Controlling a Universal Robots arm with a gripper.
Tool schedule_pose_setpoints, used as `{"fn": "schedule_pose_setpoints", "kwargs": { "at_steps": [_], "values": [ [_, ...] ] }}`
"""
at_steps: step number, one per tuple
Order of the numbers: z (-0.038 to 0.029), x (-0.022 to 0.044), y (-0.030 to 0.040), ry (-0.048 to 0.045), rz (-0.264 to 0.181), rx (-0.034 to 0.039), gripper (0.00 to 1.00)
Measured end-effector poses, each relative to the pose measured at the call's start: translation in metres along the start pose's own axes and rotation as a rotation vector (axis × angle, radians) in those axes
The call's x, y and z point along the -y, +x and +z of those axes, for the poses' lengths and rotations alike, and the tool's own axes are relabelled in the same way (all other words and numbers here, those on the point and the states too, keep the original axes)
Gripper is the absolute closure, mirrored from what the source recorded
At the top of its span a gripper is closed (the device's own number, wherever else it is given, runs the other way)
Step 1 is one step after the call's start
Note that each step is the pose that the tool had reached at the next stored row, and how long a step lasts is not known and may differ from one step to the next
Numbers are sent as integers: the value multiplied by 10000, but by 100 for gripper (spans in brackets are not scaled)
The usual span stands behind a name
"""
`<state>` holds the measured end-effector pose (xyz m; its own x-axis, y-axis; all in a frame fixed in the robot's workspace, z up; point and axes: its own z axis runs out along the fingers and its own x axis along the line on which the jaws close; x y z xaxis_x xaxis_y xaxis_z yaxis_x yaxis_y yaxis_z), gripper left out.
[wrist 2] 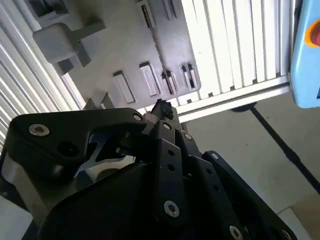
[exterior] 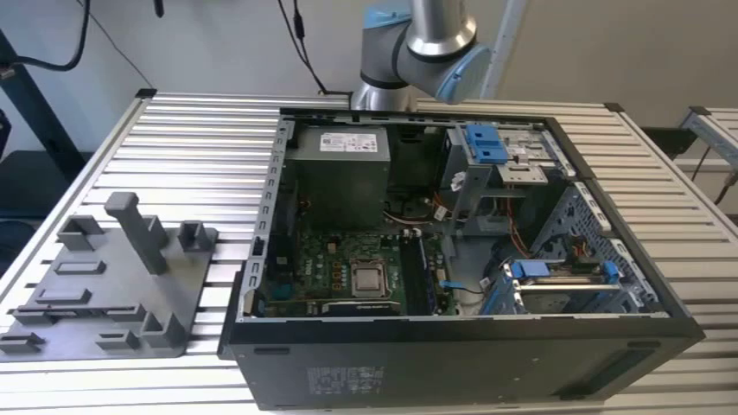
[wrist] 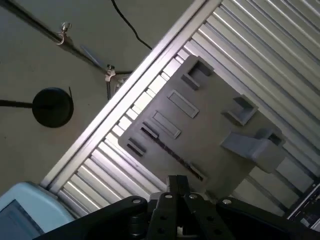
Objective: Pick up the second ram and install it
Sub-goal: 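Pick up the second ram and move it above second insertion slot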
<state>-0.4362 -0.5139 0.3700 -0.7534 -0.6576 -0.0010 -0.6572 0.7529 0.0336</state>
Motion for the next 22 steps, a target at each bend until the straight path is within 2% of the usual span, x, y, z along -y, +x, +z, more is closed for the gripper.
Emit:
{"fn": "schedule_pose_setpoints", "kwargs": {
  "at_steps": [22],
  "values": [
    [54,2,0,-2,-3992,-137,89]
  ]
}}
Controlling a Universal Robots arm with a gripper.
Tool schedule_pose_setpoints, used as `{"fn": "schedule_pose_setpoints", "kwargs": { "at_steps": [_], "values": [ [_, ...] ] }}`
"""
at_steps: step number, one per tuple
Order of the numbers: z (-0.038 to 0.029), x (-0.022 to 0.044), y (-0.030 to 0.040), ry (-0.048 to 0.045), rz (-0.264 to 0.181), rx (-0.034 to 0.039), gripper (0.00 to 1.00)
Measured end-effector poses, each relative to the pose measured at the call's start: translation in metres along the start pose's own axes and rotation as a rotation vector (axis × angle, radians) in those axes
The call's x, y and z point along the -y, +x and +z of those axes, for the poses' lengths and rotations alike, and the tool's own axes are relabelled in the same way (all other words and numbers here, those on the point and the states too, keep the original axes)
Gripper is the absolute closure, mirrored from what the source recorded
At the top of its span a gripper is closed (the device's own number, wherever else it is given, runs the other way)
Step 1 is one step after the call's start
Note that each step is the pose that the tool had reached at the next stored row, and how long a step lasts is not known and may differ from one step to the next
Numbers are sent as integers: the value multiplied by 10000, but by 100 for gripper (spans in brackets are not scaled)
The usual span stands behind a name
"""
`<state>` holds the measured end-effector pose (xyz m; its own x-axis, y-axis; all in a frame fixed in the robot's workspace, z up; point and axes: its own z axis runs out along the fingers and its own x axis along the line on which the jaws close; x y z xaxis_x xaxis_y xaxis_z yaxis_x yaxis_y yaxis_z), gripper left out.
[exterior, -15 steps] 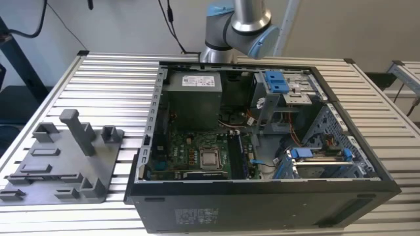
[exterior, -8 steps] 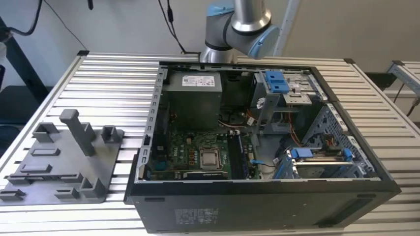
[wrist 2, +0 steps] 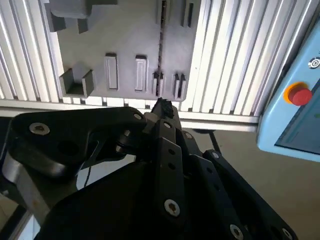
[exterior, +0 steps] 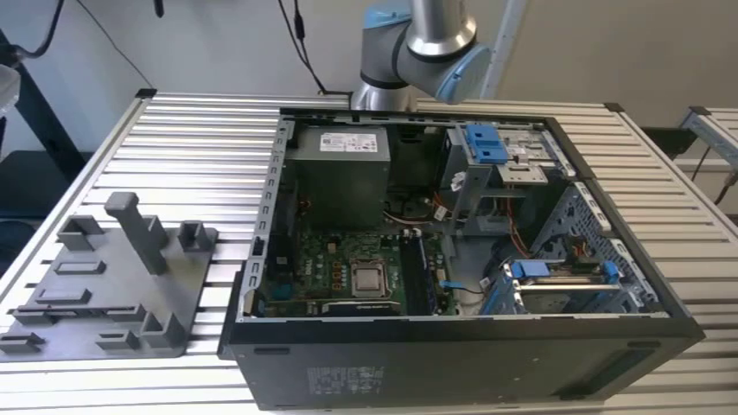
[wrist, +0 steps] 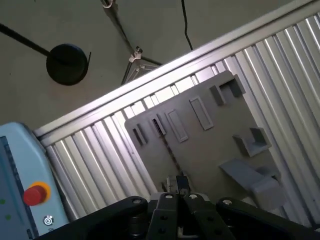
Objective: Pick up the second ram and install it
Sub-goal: 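Pick up the second ram and move it above second insertion slot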
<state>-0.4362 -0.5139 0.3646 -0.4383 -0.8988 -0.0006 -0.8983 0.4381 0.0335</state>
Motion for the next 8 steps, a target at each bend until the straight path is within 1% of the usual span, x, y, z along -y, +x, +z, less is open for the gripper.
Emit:
{"fn": "schedule_pose_setpoints", "kwargs": {
  "at_steps": [8],
  "values": [
    [20,1,0,-1,-1450,-48,89]
  ]
}}
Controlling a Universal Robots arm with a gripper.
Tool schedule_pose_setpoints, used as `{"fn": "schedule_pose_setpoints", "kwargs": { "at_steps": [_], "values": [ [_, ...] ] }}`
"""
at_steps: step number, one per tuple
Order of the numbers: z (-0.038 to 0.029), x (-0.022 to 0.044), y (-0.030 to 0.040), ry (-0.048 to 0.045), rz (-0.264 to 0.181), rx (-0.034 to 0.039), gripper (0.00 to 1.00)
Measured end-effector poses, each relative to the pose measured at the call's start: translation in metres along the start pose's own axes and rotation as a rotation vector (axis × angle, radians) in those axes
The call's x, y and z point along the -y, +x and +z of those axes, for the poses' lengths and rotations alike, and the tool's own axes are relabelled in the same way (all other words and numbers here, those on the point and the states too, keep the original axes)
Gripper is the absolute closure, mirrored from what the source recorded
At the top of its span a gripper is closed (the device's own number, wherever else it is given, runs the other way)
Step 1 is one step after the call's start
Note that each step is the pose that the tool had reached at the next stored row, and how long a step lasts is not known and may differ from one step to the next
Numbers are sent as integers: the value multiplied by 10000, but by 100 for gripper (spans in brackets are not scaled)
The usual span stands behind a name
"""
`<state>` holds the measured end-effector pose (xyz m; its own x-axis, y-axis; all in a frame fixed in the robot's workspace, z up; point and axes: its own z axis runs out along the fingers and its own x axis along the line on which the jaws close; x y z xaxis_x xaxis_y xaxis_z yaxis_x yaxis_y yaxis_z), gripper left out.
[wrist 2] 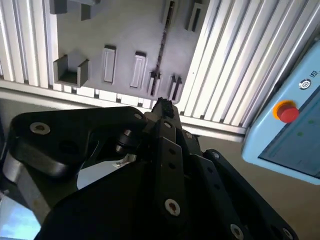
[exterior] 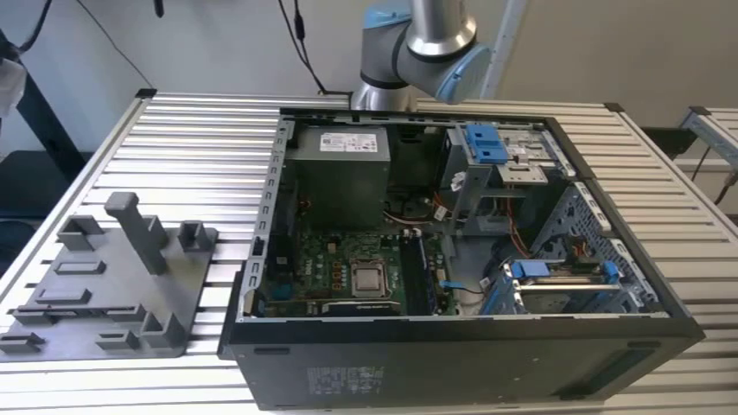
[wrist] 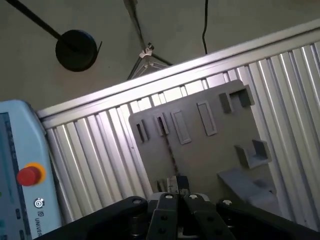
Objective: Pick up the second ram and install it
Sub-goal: 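Pick up the second ram and move it above second insertion slot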
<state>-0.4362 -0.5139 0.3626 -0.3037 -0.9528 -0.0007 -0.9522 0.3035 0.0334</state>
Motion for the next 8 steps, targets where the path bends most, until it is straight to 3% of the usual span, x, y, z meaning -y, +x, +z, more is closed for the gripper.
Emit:
{"fn": "schedule_pose_setpoints", "kwargs": {
  "at_steps": [8],
  "values": [
    [17,0,0,-1,-1463,-53,89]
  ]
}}
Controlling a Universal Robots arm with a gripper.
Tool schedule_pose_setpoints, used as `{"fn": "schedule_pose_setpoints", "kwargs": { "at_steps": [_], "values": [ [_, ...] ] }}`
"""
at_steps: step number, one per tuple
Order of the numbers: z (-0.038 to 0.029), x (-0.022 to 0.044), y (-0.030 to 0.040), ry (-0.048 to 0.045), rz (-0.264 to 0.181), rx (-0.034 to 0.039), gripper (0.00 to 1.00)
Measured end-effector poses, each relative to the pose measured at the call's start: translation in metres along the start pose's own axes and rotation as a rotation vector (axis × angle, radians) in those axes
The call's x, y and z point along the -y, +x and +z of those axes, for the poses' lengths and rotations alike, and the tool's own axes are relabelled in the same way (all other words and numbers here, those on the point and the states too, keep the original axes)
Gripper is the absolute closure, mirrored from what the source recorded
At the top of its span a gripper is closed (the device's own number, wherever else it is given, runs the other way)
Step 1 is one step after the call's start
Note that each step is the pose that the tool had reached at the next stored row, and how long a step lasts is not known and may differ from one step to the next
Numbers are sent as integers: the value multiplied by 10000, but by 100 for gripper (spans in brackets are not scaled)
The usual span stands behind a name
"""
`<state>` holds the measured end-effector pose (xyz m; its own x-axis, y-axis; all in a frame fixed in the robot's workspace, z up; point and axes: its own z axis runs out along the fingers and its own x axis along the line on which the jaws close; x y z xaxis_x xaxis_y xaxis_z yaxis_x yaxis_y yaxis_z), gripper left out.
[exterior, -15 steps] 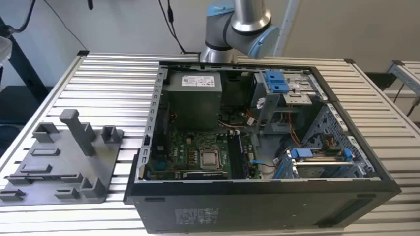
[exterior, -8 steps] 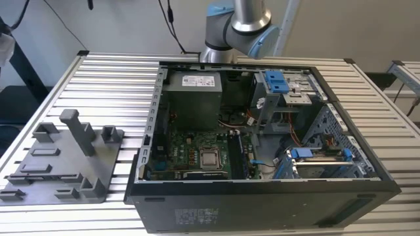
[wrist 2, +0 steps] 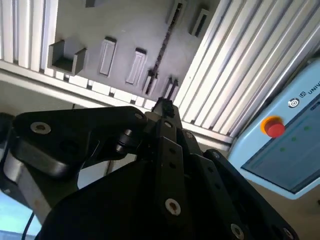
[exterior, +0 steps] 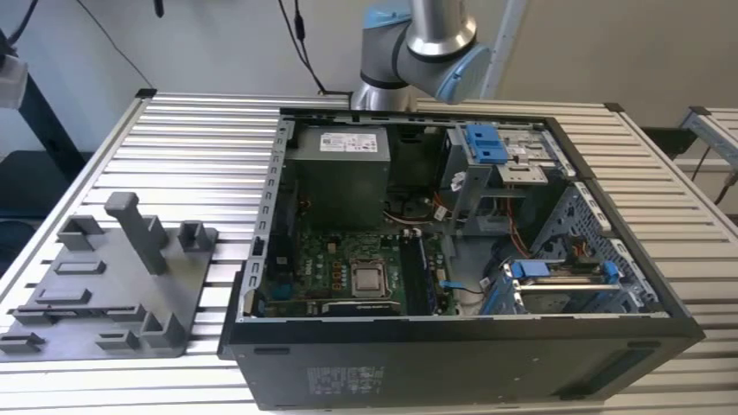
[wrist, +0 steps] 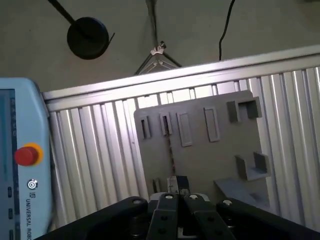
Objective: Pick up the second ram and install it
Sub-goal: 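Pick up the second ram and move it above second insertion slot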
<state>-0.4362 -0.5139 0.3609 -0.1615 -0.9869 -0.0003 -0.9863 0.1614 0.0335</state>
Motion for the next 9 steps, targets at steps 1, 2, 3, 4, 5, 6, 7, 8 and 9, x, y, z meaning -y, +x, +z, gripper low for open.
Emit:
{"fn": "schedule_pose_setpoints", "kwargs": {
  "at_steps": [1,2,3,4,5,6,7,8,9],
  "values": [
    [2,0,0,-1,-176,-7,89],
    [4,0,0,-2,-351,-14,89],
    [6,0,0,-2,-525,-20,89],
    [7,0,0,-3,-697,-27,89],
    [9,0,0,-3,-869,-34,89],
    [11,0,0,-4,-1035,-40,89],
    [13,0,0,-5,-1195,-46,89],
    [16,1,0,-4,-1345,-53,89],
    [18,1,0,-5,-1443,-63,89]
  ]
}}
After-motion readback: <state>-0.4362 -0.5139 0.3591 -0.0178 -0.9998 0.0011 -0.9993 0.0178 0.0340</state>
